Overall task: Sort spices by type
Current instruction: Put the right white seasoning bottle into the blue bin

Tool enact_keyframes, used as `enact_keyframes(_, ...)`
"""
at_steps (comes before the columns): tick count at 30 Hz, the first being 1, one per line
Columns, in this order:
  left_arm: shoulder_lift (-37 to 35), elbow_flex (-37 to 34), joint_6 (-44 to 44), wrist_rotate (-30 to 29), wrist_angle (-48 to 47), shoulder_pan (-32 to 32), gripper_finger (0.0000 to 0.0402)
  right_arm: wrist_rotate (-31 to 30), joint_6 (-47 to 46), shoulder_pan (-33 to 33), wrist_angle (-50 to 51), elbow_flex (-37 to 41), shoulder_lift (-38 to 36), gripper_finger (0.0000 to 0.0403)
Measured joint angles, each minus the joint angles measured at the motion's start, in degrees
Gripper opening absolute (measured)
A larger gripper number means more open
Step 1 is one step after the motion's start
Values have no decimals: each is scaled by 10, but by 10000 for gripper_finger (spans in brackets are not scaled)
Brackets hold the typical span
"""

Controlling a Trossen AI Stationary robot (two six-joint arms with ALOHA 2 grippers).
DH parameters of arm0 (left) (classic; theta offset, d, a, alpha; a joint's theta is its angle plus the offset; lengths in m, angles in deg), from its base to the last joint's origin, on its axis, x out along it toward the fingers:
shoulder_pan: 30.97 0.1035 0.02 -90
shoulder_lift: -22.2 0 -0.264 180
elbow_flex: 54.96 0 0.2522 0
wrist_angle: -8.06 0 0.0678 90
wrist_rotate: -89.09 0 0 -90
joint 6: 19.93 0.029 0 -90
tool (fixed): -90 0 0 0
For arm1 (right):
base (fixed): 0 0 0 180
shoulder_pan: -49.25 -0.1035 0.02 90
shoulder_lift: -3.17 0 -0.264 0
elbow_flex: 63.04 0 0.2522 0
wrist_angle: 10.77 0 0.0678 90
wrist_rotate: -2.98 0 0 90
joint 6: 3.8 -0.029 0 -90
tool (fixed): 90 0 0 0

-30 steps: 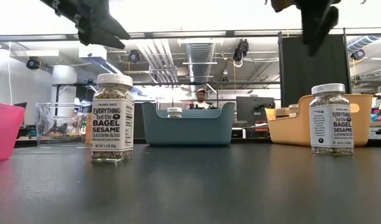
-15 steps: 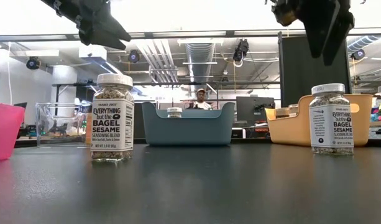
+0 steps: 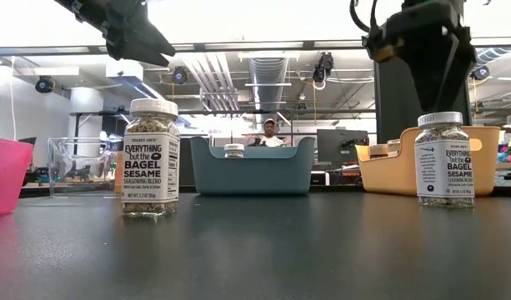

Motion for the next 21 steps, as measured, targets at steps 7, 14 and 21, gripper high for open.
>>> enact_keyframes(7, 0, 0, 0, 0, 0, 0, 274, 22, 1, 0, -73, 58, 0, 361)
enact_keyframes(14, 0, 0, 0, 0, 0, 0, 274, 4, -9, 0, -108, 95, 0, 361)
enact_keyframes(21, 4, -1, 0, 0, 0, 0, 274, -4, -20, 0, -156, 107, 0, 361)
